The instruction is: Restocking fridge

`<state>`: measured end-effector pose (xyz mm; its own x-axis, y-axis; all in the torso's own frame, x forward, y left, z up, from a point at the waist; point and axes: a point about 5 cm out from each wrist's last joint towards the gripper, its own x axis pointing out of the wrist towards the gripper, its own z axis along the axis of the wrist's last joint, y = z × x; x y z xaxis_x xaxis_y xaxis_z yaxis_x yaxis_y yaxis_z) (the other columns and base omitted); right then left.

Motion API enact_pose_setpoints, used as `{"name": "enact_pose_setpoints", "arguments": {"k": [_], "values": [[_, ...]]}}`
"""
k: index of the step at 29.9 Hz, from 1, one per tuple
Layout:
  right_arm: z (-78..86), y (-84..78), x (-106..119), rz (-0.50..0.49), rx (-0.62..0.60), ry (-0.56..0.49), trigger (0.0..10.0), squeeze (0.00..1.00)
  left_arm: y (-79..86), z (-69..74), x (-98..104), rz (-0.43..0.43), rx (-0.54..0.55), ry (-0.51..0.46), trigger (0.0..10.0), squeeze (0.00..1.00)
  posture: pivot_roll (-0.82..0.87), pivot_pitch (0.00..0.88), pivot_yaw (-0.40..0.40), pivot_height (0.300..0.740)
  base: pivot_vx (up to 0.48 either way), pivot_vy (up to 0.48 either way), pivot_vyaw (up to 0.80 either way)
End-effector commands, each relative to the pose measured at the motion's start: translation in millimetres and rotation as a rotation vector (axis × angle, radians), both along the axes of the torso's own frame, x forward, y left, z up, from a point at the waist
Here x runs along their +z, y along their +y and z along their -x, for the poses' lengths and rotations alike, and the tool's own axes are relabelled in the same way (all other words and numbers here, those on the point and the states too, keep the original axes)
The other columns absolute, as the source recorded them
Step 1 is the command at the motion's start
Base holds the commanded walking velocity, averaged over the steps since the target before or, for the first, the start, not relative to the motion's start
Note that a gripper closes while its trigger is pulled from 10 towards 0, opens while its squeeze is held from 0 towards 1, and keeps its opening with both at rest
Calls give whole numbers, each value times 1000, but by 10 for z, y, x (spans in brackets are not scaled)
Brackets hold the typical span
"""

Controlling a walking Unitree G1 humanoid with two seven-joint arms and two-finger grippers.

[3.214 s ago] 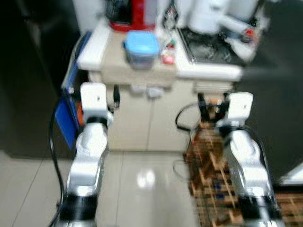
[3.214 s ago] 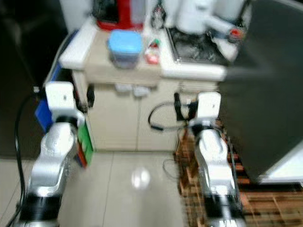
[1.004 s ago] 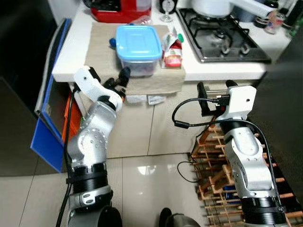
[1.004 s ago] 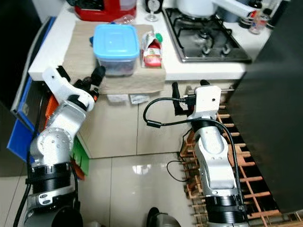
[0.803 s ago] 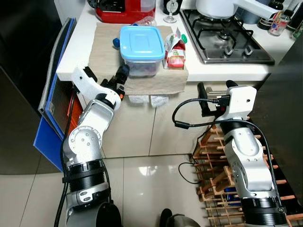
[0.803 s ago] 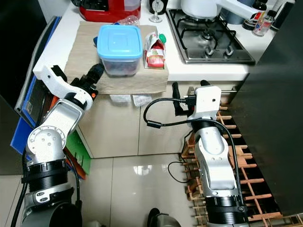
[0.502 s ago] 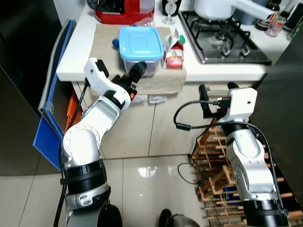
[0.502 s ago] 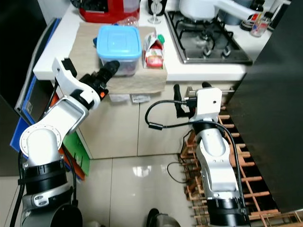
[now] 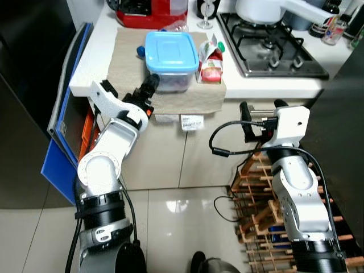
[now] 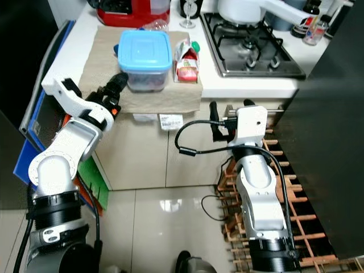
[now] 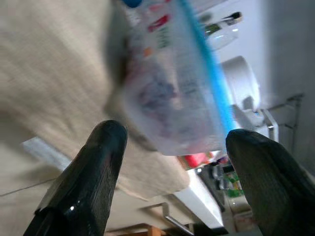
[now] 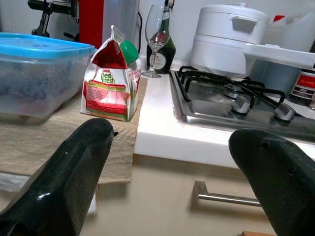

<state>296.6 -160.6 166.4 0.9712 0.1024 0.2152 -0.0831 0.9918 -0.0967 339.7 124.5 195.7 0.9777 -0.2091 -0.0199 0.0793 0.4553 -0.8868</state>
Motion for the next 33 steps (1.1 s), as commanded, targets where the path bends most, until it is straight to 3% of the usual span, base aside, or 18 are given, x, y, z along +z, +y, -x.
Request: {"name": "enact_pose_setpoints", "arguments": {"k": [1,6,20,27,33], "values": [[22,-45,78,5,-11,-25,10000,188,-447,-72,290,105,-111,-81,10000,0,-125,57,-29,740,0,0,0],[31,-57,79,7,-14,-25,10000,180,-489,-77,314,109,-125,-98,10000,0,-129,56,-29,740,0,0,0],[30,-63,44,2,-28,-21,10000,184,-602,-26,623,120,-214,-226,10000,0,-123,38,-15,740,0,0,0],[8,-34,49,4,-16,-24,10000,188,-843,-225,562,132,-254,-212,10000,0,-129,29,-19,740,0,0,0],[17,-56,51,12,-23,-26,10000,180,-891,-273,552,128,-259,-198,10000,0,-154,19,-13,740,0,0,0]]}}
